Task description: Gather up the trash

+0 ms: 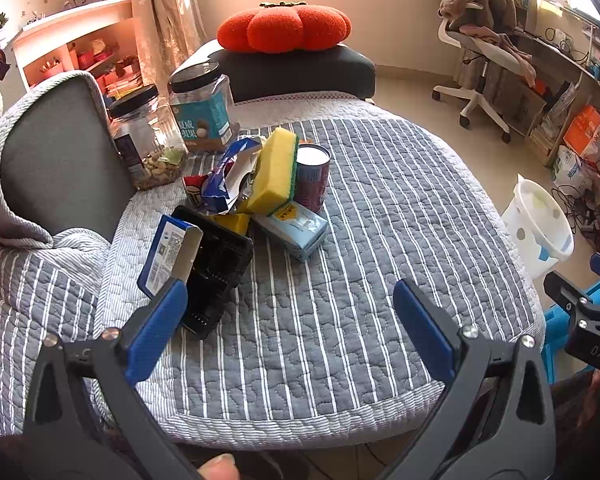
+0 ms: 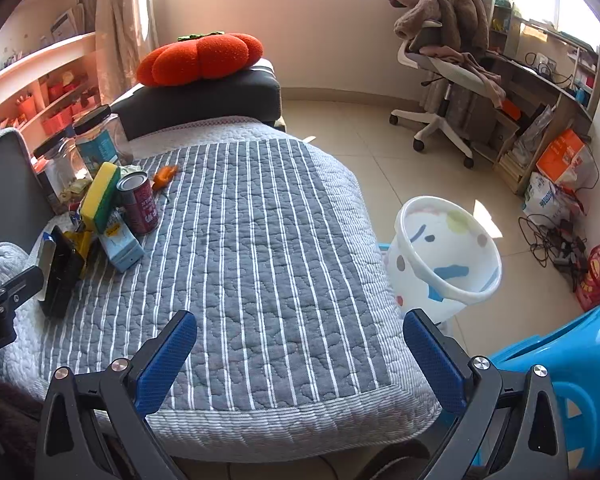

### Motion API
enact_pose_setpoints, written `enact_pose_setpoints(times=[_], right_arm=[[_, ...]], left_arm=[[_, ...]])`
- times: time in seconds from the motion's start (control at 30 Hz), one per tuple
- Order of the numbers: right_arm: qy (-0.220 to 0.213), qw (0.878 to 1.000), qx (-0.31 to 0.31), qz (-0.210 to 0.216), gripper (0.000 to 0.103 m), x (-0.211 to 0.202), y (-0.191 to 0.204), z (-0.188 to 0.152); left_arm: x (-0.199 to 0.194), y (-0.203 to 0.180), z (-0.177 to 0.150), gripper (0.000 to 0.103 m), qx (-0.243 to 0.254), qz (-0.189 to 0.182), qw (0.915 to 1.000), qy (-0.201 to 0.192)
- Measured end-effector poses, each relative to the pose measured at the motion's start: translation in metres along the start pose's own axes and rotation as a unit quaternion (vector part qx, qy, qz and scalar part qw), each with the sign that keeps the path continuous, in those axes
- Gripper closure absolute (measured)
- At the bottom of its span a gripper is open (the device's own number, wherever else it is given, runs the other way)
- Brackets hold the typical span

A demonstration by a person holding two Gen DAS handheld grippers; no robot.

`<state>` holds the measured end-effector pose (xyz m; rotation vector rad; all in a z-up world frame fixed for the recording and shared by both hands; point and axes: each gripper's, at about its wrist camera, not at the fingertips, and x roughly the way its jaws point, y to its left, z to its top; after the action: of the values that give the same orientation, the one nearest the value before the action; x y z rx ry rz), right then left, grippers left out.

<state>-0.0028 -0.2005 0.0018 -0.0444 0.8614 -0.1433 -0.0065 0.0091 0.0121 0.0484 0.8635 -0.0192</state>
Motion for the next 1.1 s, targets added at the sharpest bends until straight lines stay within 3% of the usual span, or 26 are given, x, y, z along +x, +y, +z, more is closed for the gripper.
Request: enact_pose_setpoints(times=[0.37, 0.67, 0.93, 1.03, 1.1], right_arm=[[0.000, 1.000, -0.001, -0.005, 0.000, 0.000, 0.000, 0.001], [-0.010, 1.000, -0.010, -0.022, 0.000, -0.004, 0.005, 0.002], [-0.018, 0.999, -0.029, 0.002, 0.000, -0.024, 0.017, 0.032], [-0.002, 0.999, -0.046, 0.015, 0.000, -0.021, 0.024, 0.049], [0.018, 0.997, -0.067, 0.019, 0.000, -0.011, 0.031, 0.060]], left_arm=[[0.002, 0.001, -0.002, 0.001, 0.004, -0.001, 1.0000, 0.007], [0.000, 0.008, 0.003, 0.001, -0.004, -0.024, 0.9994, 0.024], [-0.012, 0.051, 0.039, 0.001, -0.051, -0.046, 0.9976, 0.014], [0.001, 0.066, 0.054, 0.001, -0.047, -0.030, 0.9976, 0.041], [0.014, 0.073, 0.064, 0.001, -0.043, -0.039, 0.9963, 0.063]])
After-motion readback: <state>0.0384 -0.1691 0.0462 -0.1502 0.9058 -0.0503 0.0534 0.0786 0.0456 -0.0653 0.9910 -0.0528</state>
